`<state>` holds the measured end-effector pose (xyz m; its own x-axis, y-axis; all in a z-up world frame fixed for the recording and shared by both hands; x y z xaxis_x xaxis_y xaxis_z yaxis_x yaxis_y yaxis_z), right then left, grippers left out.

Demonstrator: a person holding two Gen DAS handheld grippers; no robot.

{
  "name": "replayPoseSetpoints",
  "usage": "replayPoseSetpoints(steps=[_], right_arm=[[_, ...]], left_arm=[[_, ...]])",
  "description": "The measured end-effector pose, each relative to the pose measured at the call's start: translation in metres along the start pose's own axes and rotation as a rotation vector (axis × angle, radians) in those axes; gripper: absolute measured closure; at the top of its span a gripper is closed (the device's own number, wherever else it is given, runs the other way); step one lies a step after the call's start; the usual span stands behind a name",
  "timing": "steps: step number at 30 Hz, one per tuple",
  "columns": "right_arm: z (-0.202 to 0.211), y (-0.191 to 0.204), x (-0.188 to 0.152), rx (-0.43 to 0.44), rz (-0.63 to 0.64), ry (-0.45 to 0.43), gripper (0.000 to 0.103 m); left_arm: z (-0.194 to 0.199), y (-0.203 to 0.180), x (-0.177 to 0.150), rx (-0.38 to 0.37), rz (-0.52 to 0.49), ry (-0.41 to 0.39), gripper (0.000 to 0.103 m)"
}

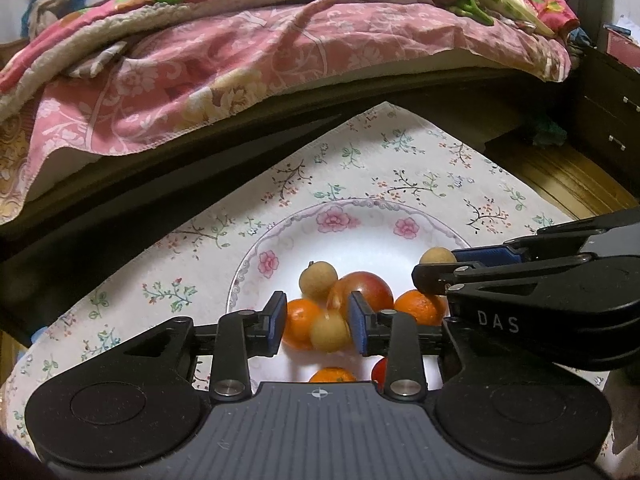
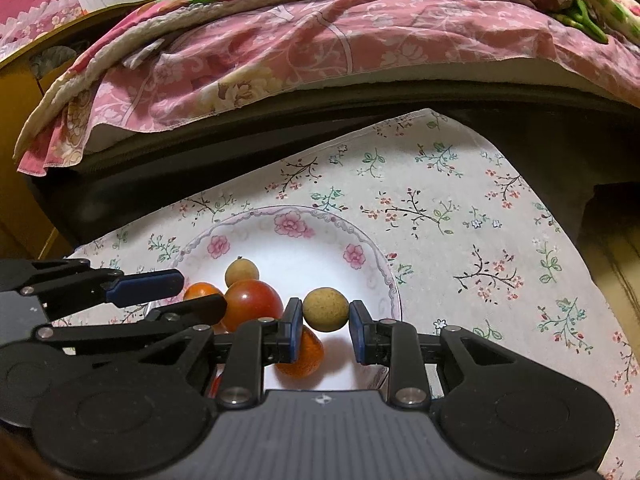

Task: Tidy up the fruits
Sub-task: 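Open both tools to drop the potatoes into the plate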

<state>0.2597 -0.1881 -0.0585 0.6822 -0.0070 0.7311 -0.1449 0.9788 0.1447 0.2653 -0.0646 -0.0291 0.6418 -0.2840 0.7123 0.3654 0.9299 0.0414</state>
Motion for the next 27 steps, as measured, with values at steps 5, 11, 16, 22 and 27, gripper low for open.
replayPoseSetpoints(steps=[5,11,16,22,27], right_arm=[[-0.0002,0.0000,0.0002,0.000,-0.004,-0.001,0.073],[-0.0003,0.0006,-0.0002,-0.002,-0.005,-0.002,0.073],[-0.0008,-0.0005,-0.0006,-0.007,-0.010,-0.001,0.073],[-0.0006,-0.0011,-0.0002,-0.008,-0.015,0.000,0.073],[0.0002,-0.0014,-0.0006,-0.011,-0.018,0.000,0.073]], left_arm=[[-0.0001,0.0015,-0.0004,0.006,0.005,-0.001,0.056],[0.0011,0.0030,-0.0003,0.015,0.004,-0.003,0.052],[0.0005,0.0040,-0.0008,0.024,0.001,-0.001,0.048],[0.0015,0.0031,-0.0016,0.029,-0.011,-0.003,0.045],[0.0033,0.0031,-0.0026,0.038,-0.023,-0.006,0.043]])
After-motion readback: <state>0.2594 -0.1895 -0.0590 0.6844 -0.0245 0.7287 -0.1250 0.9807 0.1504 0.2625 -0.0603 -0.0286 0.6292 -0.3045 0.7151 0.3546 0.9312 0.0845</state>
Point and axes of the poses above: each gripper's, at about its wrist camera, not at the fingertips, and z roughly against the way its jaws point, y to its left, x to its top, the point moved 3 cm from there along -z, roughly the way its jaws point, and after that the axes turned 3 degrees about -y, right-handed, at the moved point
